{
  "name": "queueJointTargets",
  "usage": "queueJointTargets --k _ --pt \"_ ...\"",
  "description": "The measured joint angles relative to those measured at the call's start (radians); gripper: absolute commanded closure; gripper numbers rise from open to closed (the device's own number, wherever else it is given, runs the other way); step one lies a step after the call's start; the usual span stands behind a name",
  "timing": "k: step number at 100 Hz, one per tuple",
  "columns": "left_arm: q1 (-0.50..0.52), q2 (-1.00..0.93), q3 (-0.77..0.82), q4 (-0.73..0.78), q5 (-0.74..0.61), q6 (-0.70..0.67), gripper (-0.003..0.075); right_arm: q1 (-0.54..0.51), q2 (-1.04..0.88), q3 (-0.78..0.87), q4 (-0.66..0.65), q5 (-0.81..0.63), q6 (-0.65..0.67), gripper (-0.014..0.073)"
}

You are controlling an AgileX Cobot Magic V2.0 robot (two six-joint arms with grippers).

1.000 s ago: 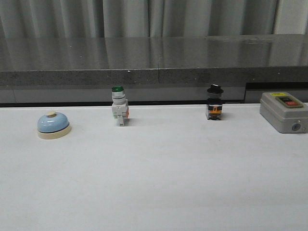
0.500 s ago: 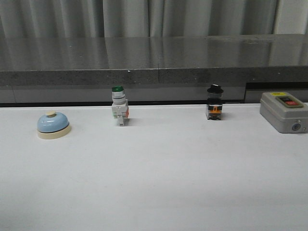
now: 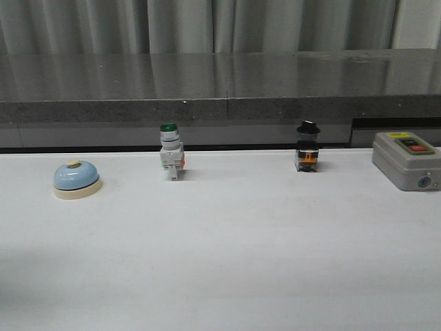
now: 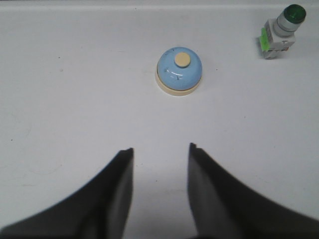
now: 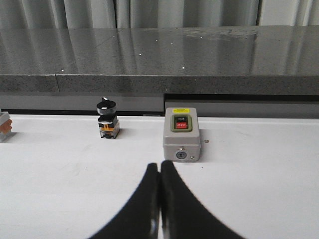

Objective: Place and press bell with both arms

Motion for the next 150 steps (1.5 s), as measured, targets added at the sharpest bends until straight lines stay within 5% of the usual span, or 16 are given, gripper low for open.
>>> queueJointTargets --k 13,50,109,150 --pt "0.0 0.0 0.0 0.0 0.0 0.009 0.0011 0.0 0.0 0.0 0.0 0.0 0.0 0.0654" --pt "-0.06 0.061 -0.089 -0.037 0.0 0.013 0.0052 0.0 0.0 0.0 0.0 0.0 0.0 0.0654" --pt "-0.136 0.589 -0.51 -0.002 0.022 0.013 0.0052 0.0 0.0 0.0 0.0 0.0 0.0 0.0654" --pt "-0.12 0.793 -0.595 0.007 0.018 0.013 0.0052 0.0 0.0 0.0 0.0 0.0 0.0 0.0654"
